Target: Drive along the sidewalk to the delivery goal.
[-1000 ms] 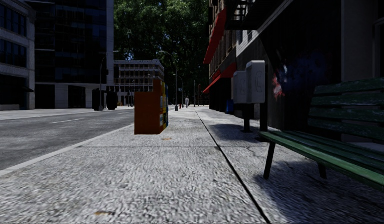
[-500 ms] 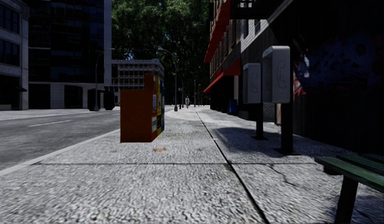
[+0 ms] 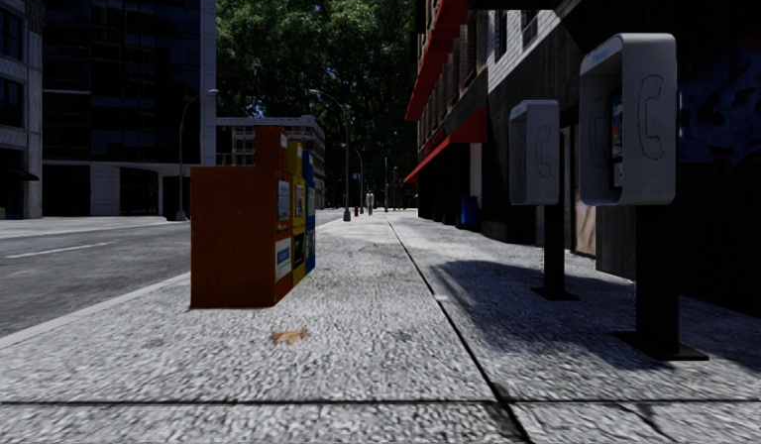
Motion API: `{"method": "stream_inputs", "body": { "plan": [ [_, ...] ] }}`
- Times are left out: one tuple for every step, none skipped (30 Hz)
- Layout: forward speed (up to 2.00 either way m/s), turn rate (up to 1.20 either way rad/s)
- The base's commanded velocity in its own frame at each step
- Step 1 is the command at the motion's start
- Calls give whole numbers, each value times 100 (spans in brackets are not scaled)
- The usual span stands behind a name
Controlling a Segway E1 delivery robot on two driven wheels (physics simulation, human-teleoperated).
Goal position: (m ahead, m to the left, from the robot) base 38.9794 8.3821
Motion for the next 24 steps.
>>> {"method": "stream_inputs", "body": {
  "plan": [
    [200, 0],
    [200, 0],
    [200, 0],
    [200, 0],
    [200, 0],
    [200, 0],
    [200, 0],
    [200, 0],
    [200, 0],
    [200, 0],
    [200, 0],
    [200, 0],
    [200, 0],
    [200, 0],
    [200, 0],
    [200, 0],
    [200, 0],
    [200, 0],
    [200, 0],
    [200, 0],
    [200, 0],
    [200, 0],
    [200, 0],
    [200, 0]
  ]
}}
